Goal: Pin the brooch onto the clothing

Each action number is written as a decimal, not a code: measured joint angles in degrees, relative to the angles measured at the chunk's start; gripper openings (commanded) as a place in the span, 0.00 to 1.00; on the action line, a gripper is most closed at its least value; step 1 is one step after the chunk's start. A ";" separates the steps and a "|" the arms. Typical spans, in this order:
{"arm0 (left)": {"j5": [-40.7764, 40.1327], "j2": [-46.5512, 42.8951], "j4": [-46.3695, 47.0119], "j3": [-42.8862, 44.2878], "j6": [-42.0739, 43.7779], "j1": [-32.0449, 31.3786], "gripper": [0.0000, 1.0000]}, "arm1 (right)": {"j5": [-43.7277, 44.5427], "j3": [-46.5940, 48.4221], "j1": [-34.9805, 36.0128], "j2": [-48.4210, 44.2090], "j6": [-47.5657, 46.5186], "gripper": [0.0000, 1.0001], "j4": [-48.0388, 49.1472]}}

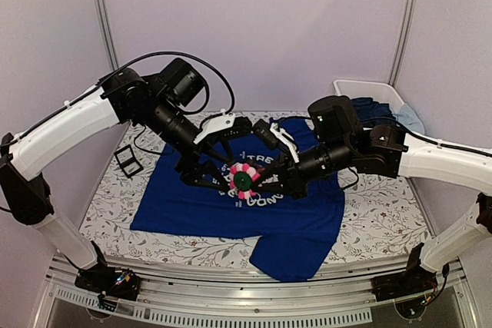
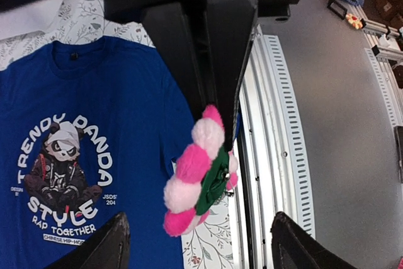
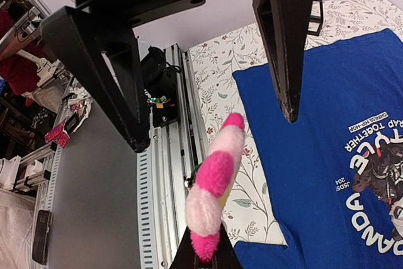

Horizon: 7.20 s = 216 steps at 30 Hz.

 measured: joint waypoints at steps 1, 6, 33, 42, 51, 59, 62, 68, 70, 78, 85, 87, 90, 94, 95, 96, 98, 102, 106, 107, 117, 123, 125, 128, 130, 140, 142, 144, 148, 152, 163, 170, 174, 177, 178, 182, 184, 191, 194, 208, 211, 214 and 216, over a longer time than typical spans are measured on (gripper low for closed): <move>0.17 0.13 0.00 0.00 -0.11 -0.11 0.65 | -0.37 0.00 0.02 0.48 -0.24 0.00 -0.39; 1.31 0.37 -0.28 0.00 0.02 -0.15 0.53 | -1.84 0.00 0.07 0.98 -0.85 0.00 -0.81; 7.21 -0.96 7.23 -9.99 -11.34 1.70 0.00 | 2.16 -6.16 -0.11 -0.15 2.99 0.52 5.70; 14.91 -1.09 17.97 -16.28 -30.45 11.39 0.00 | 15.96 -20.52 0.33 -9.70 8.31 0.77 21.05; 24.94 3.28 29.83 -22.40 -47.58 13.29 0.00 | 28.68 -26.93 6.80 -9.03 -6.27 0.81 39.36; 26.82 7.02 30.32 -21.20 -49.37 13.64 0.00 | 34.34 -28.02 7.19 -4.76 -23.04 0.84 45.13; 26.99 7.04 30.23 -20.20 -49.27 13.64 0.00 | 35.01 -28.02 7.19 -3.80 -25.99 0.84 45.18; 27.23 7.06 30.14 -19.65 -49.13 13.64 0.00 | 35.98 -28.02 7.19 -2.14 -28.94 0.84 45.79; 27.26 7.06 30.14 -19.65 -49.11 13.64 0.00 | 36.46 -28.02 7.19 -1.55 -29.42 0.84 46.23; 27.28 7.06 30.12 -19.65 -49.09 13.64 0.00 | 39.63 -27.67 7.08 0.46 -31.30 0.84 48.09; 27.36 7.06 30.08 -19.65 -48.92 13.46 0.00 | 39.95 -26.91 6.71 0.55 -31.34 0.84 49.35; 27.52 7.06 30.05 -19.65 -48.92 13.42 0.00 | 40.00 -26.84 6.40 0.66 -31.23 0.84 49.35; 27.74 7.06 30.08 -19.65 -48.92 13.35 0.00 | 40.02 -26.53 5.99 1.01 -31.21 0.84 49.29; 27.93 7.06 30.08 -19.65 -48.85 13.31 0.00 | 40.00 -26.21 5.60 1.33 -31.15 0.83 49.24; 27.91 7.06 30.08 -19.65 -48.81 13.27 0.00 | 39.98 -26.14 5.49 1.42 -31.06 0.83 49.24; 27.93 7.06 30.08 -19.65 -48.72 13.27 0.00 | 39.93 -25.97 5.38 1.57 -31.01 0.83 49.22; 27.91 7.06 30.08 -19.65 -48.54 13.20 0.00 | 39.71 -25.57 5.20 1.95 -30.88 0.83 49.11; 27.91 7.06 29.97 -19.58 -48.04 12.98 0.00 | 39.01 -24.52 5.01 2.67 -30.75 0.83 48.70; 27.87 7.13 29.83 -19.37 -47.54 12.87 0.00 | 38.42 -23.98 4.50 3.21 -30.10 0.83 48.00; 27.85 7.13 29.79 -19.37 -47.39 12.83 0.00 | 38.25 -23.85 4.33 3.32 -29.83 0.83 47.65; 27.45 7.28 29.77 -19.37 -46.31 12.37 0.00 | 37.20 -23.28 3.72 3.67 -28.13 0.83 46.03; 27.19 8.00 29.90 -19.37 -46.23 11.52 0.00 | 36.11 -22.84 3.65 4.11 -27.80 0.83 45.55; 27.17 8.15 29.92 -19.37 -46.12 11.47 0.00 | 36.02 -22.51 3.65 4.39 -27.76 0.83 45.13; 27.12 8.26 29.94 -19.37 -45.99 11.47 0.00 | 35.93 -22.43 3.48 4.42 -27.47 0.84 44.70; 27.15 8.33 30.18 -19.39 -45.92 11.47 0.00 | 35.71 -22.32 3.26 4.42 -27.12 0.84 44.22; 28.74 10.88 33.14 -22.14 -48.13 11.47 0.00 | 30.01 -21.86 1.84 4.42 -24.04 0.89 39.39; 29.14 10.95 33.57 -23.10 -48.87 11.47 0.00 | 28.57 -21.70 1.66 4.31 -23.23 0.90 38.88; 29.66 10.97 34.49 -24.30 -49.88 11.47 0.00 | 26.95 -21.51 1.53 4.17 -22.43 0.92 38.10; 30.10 11.02 35.98 -25.42 -51.54 11.52 0.00 | 24.15 -21.40 1.46 3.61 -20.22 0.99 36.24; 30.75 11.08 37.13 -25.42 -52.19 11.54 0.00 | 21.81 -21.40 0.90 1.29 -16.13 0.99 34.77; 31.50 11.08 38.36 -25.42 -53.07 11.78 0.00 | 12.50 -23.45 -7.96 -5.05 10.34 0.94 33.79; 31.54 10.51 38.47 -25.62 -53.07 11.87 0.00 | 4.33 -28.28 -8.31 -2.36 22.10 0.84 37.94; 31.54 9.73 38.64 -25.79 -53.07 11.87 0.00 | 0.61 -28.41 -8.31 0.39 25.24 0.76 41.66; 31.58 8.98 39.15 -26.03 -53.27 11.87 0.00 | -1.46 -27.98 -8.31 3.08 26.64 0.64 43.39; 31.58 8.81 39.34 -26.12 -53.31 11.87 0.00 | -1.90 -27.85 -8.31 3.96 27.10 0.60 43.89; 31.69 8.26 40.00 -26.75 -53.75 11.87 0.00 | -3.08 -27.74 -8.31 6.08 28.44 0.48 45.38; 31.80 8.20 40.06 -26.93 -53.99 11.87 0.00 | -3.28 -27.58 -8.31 6.32 28.61 0.46 46.01; 32.11 8.17 40.72 -27.43 -54.38 11.87 0.00 | -4.44 -26.29 -8.31 7.37 29.49 0.25 48.61; 32.30 8.17 40.79 -27.56 -54.45 11.87 0.00 | -5.38 -25.75 -8.31 8.31 29.83 0.08 49.20; 30.73 8.15 39.47 -27.52 -52.28 12.59 0.55 | -7.93 -24.81 -8.87 8.85 30.77 0.00 47.52; 26.86 7.91 33.57 -25.16 -46.60 13.51 0.55 | -8.33 -24.46 -10.03 8.59 32.11 0.00 45.94; 21.44 6.97 24.63 -20.37 -38.10 15.74 0.56 | -8.87 -24.46 -11.56 7.48 33.33 0.00 43.87; 17.14 6.25 16.68 -15.04 -29.66 17.53 0.57 | -9.27 -24.46 -12.24 6.38 33.70 0.00 42.56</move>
